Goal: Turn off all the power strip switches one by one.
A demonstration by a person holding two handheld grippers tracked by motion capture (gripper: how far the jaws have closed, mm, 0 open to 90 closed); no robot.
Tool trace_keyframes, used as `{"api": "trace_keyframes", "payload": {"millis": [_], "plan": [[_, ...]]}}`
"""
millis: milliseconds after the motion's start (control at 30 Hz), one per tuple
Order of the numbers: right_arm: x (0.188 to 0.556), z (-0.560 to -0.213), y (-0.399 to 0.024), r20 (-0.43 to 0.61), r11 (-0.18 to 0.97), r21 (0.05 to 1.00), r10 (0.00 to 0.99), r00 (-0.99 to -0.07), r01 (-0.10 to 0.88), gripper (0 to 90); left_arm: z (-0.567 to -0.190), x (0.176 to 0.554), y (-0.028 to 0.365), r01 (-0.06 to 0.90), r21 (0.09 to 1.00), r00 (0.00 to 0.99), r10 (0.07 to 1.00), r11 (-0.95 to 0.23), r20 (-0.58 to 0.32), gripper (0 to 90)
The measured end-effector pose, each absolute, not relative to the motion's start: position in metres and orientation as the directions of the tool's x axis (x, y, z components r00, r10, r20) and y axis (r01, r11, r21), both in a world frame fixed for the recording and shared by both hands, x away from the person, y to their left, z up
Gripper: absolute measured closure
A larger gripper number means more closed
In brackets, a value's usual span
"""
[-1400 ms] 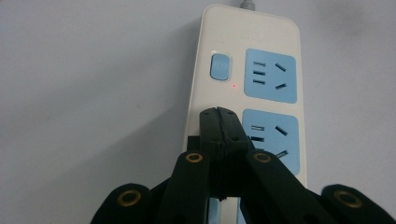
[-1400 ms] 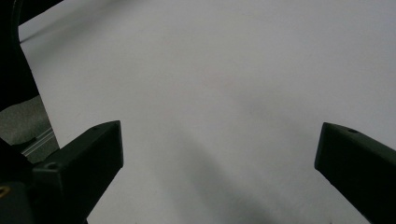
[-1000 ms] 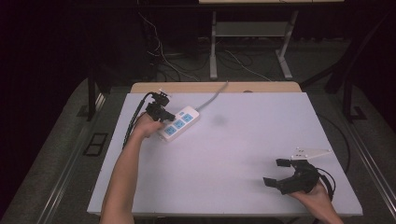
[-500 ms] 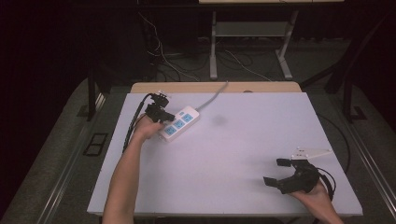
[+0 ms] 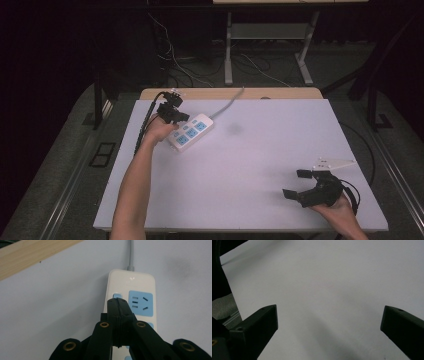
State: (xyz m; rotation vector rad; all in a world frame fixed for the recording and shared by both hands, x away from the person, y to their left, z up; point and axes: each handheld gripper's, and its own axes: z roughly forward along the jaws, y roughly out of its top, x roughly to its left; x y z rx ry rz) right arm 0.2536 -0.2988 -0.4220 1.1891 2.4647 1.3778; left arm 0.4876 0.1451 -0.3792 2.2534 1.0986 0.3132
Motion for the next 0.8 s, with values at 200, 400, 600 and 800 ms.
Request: {"api": "trace_keyframes", "payload": {"millis": [200,400,600,800], "plan": [[0.254,-0.422,-0.301,0.288,0.29,0.753,0.661,-0.693,0.59,0.8,-0.371,0.494,0.138,0.619,0.62,0.638,0.769,-0.482,-0.038,89.7],[0.253,-0.422,-0.299,0.285,0.295,0.754,0.658,-0.697,0.587,0.8,-0.37,0.498,0.129,0.611,0.616,0.648,0.761,-0.498,-0.028,89.7],[0.253,-0.422,-0.3,0.288,0.293,0.753,0.658,-0.695,0.59,0.8,-0.374,0.501,0.121,0.604,0.617,0.651,0.759,-0.504,-0.017,89.6],[0.253,-0.422,-0.3,0.289,0.29,0.754,0.66,-0.694,0.59,0.8,-0.381,0.504,0.118,0.605,0.613,0.647,0.763,-0.509,-0.005,89.5]]}}
